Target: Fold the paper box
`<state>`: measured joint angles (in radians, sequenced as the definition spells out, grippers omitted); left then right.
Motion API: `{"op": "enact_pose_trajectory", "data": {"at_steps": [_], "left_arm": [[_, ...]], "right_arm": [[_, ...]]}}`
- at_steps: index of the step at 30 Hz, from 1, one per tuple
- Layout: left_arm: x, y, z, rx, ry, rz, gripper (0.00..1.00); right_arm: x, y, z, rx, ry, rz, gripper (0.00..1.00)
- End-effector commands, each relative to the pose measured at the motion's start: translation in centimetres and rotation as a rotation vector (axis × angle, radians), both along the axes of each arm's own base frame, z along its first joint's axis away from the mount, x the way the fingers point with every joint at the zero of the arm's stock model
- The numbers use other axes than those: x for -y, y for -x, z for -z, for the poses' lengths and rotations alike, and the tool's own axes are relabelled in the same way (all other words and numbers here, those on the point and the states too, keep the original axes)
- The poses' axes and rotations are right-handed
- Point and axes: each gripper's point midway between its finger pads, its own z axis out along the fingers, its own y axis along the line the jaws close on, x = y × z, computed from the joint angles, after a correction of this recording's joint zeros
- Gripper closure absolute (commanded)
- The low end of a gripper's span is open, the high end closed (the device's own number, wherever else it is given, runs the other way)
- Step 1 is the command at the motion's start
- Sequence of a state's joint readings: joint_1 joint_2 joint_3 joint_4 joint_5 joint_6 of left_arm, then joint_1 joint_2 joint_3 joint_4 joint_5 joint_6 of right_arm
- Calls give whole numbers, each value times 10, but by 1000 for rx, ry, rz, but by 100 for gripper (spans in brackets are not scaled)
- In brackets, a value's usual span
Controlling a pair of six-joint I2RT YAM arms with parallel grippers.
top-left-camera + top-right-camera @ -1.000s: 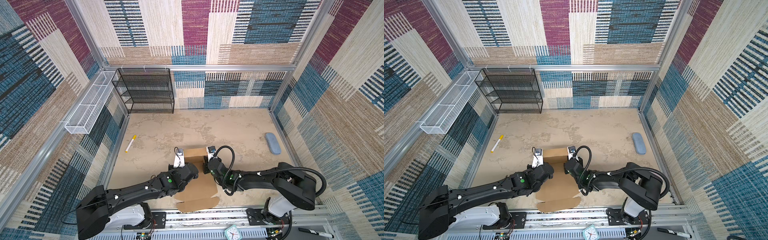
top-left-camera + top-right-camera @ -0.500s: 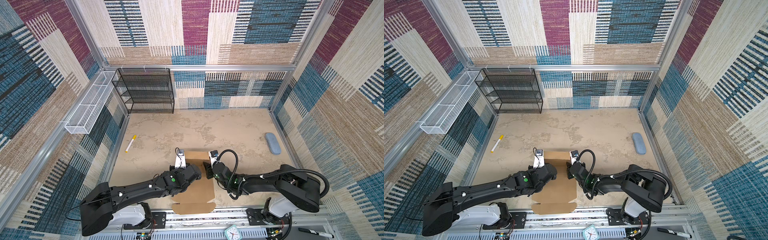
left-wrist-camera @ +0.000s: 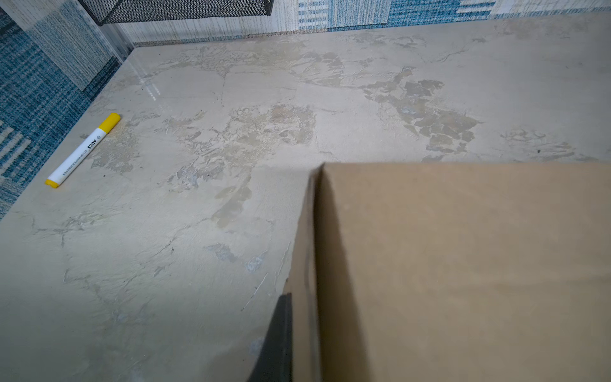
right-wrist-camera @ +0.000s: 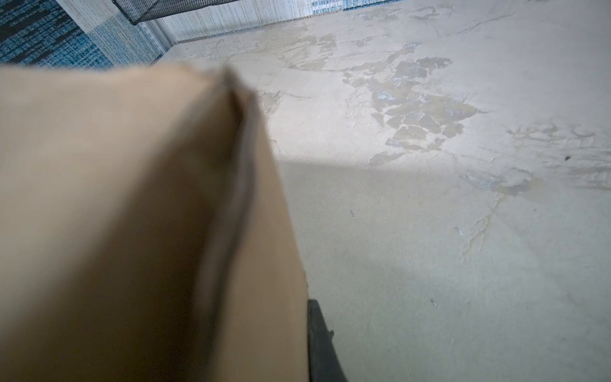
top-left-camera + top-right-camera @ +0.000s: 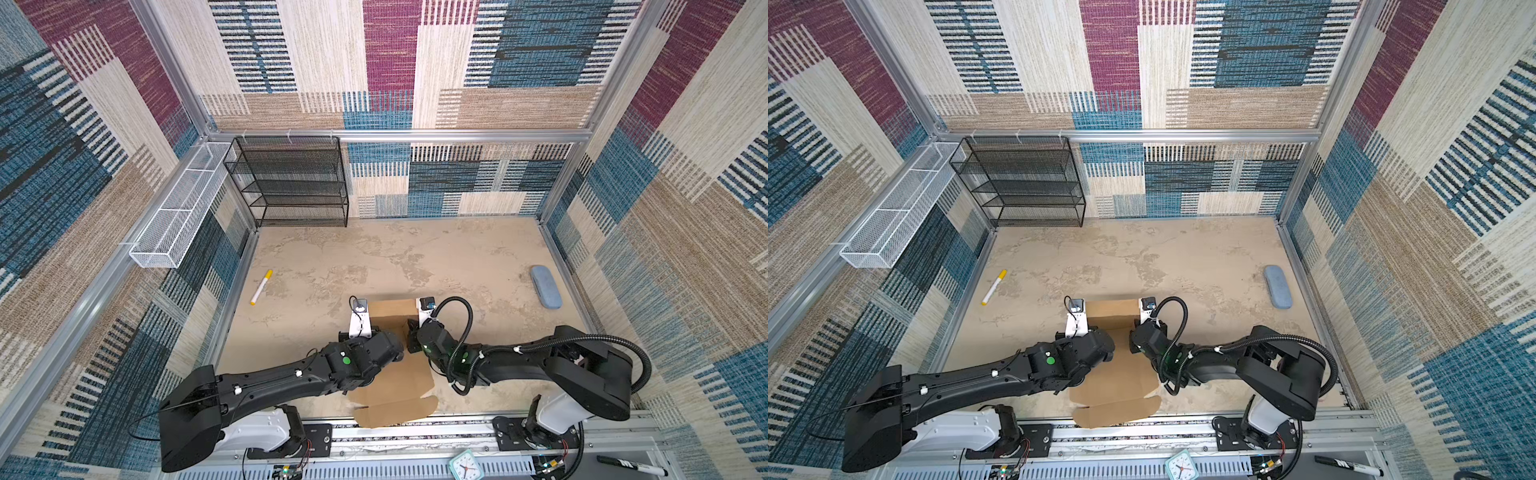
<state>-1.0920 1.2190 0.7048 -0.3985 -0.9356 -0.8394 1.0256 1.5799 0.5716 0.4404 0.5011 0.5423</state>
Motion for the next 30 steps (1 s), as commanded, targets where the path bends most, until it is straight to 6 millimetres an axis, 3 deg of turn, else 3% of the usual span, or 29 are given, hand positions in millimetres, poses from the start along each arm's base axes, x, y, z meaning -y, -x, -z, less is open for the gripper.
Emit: {"op": "enact_pose_trajectory", "data": {"at_steps": [1, 4, 8, 10, 13, 19, 25, 30], "left_arm": [[-13, -5, -21, 97, 27, -97, 100], [-14, -5, -21, 103, 23, -103, 100], [-13, -6, -22, 103, 23, -110, 100], [-12, -6, -23, 103, 22, -112, 100], [-11, -7, -23, 104, 22, -120, 100], [-9, -7, -24, 106, 31, -120, 100], [-7, -7, -27, 111, 38, -118, 100], [-6, -7, -26, 107, 35, -116, 100]], "right_arm": [[33, 1, 21, -33, 131, 102, 100], [34, 2, 12, -18, 105, 99, 100], [17, 15, 8, -32, 36, -33, 100], [17, 22, 8, -43, -2, -55, 86], [23, 27, 9, -49, -30, -57, 75], [25, 32, 12, -54, -59, -62, 70], [14, 33, 12, -43, -47, -70, 67], [15, 29, -6, 28, -51, -49, 64]]}}
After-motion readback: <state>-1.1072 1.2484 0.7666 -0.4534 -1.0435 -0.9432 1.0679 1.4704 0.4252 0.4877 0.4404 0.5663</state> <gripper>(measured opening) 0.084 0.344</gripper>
